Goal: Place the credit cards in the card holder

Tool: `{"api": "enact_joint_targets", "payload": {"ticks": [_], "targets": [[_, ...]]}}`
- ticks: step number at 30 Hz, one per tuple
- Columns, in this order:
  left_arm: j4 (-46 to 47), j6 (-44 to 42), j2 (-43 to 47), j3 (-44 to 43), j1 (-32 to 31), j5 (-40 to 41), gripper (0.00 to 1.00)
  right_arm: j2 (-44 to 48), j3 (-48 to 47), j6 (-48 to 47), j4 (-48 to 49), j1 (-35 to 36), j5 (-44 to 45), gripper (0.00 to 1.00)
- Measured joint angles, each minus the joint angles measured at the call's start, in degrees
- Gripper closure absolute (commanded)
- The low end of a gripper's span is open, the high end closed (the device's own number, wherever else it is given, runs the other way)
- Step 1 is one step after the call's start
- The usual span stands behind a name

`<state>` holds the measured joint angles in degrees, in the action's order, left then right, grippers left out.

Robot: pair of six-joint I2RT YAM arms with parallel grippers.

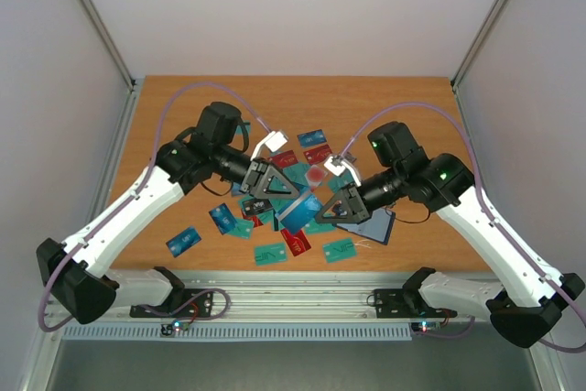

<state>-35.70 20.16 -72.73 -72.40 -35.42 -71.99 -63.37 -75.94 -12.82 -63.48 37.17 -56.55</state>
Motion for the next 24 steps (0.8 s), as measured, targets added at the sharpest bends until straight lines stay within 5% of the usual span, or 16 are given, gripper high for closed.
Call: {"api": "enact_joint_targets", "payload": {"ticks": [3,5,10,14,16,24], "targets": [[0.02,0.35,0.0,0.07,-0.76,-0.48,0.83,-0.37,-0.48,-0.11,0.0,0.0,-0.07,0.99],[0.11,0.55,-0.02,0.17,-1.22,-0.76,0.98,-0.55,-0.79,-0.11,0.0,-0.02,-0.07,0.99],[1.73,1.09,-0.02,1.03,-1.57,-1.11,1.0,-0.55,-0.85,-0.07,-0.02,-0.17,-0.04,0.98],[7.85,5.53,0.0,3.74,-1.55,-1.09,1.0,-0.42,-0.81,1.09,-0.33,-0.35,1.84,0.55],[12.96,9.46,-0.02,5.51,-1.6,0.15,1.0,-0.02,-0.31,2.84,1.07,-0.37,3.74,0.48],[35.52,26.45,-0.81,9.81,-1.51,7.39,1.0,11.82,11.85,18.86,14.8,-0.48,17.09,0.53]]}}
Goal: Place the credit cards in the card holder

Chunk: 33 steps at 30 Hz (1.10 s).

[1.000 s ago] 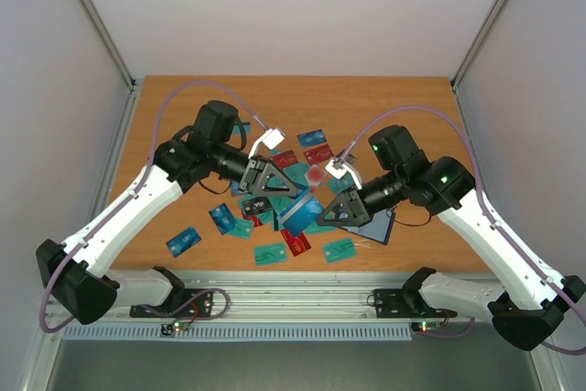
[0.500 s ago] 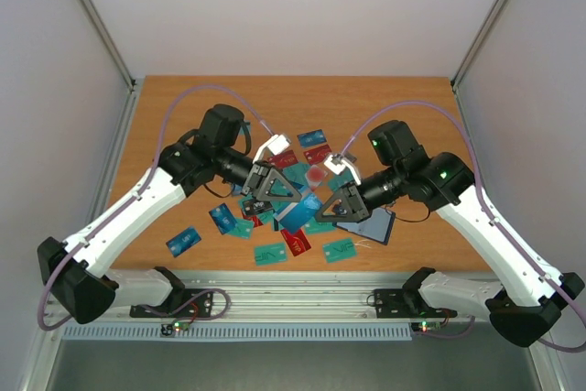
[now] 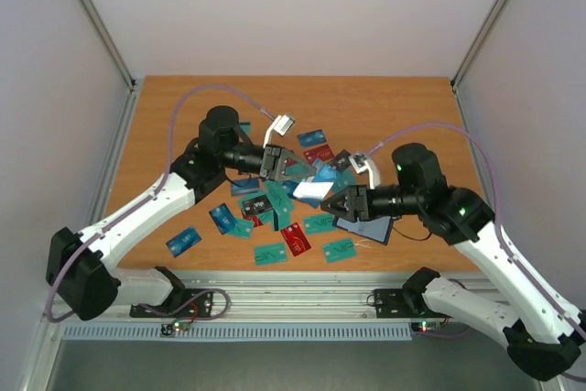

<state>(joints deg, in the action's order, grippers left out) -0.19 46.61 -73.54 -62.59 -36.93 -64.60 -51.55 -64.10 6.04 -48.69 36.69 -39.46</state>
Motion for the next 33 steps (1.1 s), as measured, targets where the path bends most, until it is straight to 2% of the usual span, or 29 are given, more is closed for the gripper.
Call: {"api": "enact_joint_targets", "payload": {"ticks": [5,9,12,23,33], "targets": [[17.53,14.95,-3.8,2.05,0.2,3.74,1.0,6.45,8.61,11.78,11.17,-0.04,6.14,0.56],[29.2,25.22,-7.1,2.21,1.18,4.85,1.0,7.32,8.98,16.15,16.17,-0.22,9.79,0.59],[34.42,30.25,-8.26,2.19,1.6,5.55,1.0,7.08,7.45,17.31,17.99,-0.22,11.06,0.6],[38.62,36.89,-8.28,0.92,1.88,8.52,1.0,4.98,2.58,18.43,25.05,-0.15,11.82,0.6],[39.71,39.06,-8.13,0.66,2.01,10.05,1.0,3.45,-0.35,18.47,25.07,-2.29,9.64,0.53]]}}
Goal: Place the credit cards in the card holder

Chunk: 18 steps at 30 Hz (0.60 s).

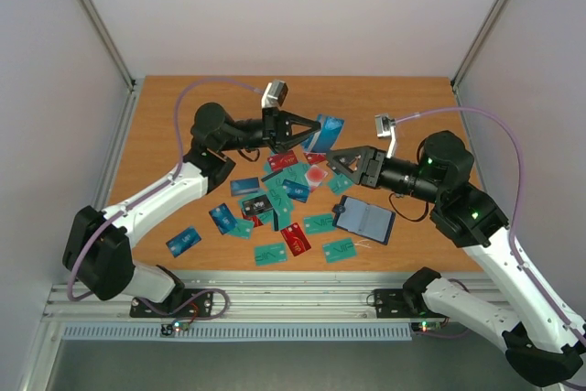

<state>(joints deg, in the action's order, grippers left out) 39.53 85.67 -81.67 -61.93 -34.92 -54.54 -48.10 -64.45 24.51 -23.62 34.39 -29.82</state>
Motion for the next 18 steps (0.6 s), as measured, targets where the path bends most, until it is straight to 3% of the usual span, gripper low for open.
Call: {"api": "enact_joint_targets", "payload": {"ticks": [4,9,18], "targets": [[4.02,2.08,0.09,0.48,0.52,0.81,1.0,0.33,-0.13,0.04,-1.86,-0.39,0.04,0.45],[9.46,5.07,0.31,2.8,0.35,-0.31,1.0,1.77,0.22,0.55,-2.54,-0.81,1.95,0.43],[12.02,6.75,0.33,4.44,0.2,-1.18,1.0,-0.72,0.09,1.55,-1.25,-0.96,1.7,0.61]]}}
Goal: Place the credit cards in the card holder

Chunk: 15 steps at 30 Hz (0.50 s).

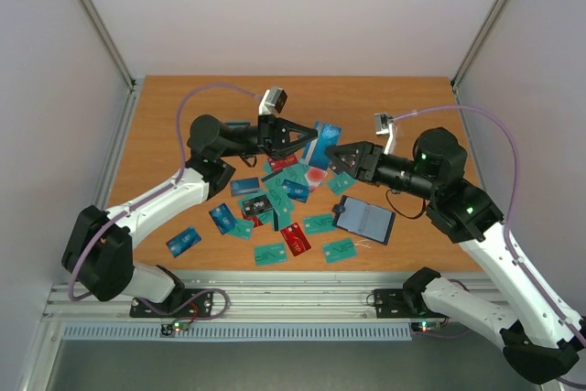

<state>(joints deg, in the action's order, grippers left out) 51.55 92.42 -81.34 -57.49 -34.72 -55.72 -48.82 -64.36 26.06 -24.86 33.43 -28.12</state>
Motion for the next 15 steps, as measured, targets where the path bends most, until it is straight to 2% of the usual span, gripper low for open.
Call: {"api": "enact_joint_targets", "payload": {"ticks": [8,13,15], "targets": [[0.15,0.13,0.0,0.66,-0.15,-0.2,1.0,-3.72,-1.31,-0.11,0.87,0.0,-2.75,0.79],[0.17,-0.07,0.0,1.03,-0.57,-0.2,1.0,-4.28,-2.14,-0.26,1.36,0.0,-3.58,0.98],[0.2,-0.31,0.0,1.25,-0.68,-0.11,1.0,-4.26,-2.16,-0.11,1.42,0.0,-3.69,0.99]]}}
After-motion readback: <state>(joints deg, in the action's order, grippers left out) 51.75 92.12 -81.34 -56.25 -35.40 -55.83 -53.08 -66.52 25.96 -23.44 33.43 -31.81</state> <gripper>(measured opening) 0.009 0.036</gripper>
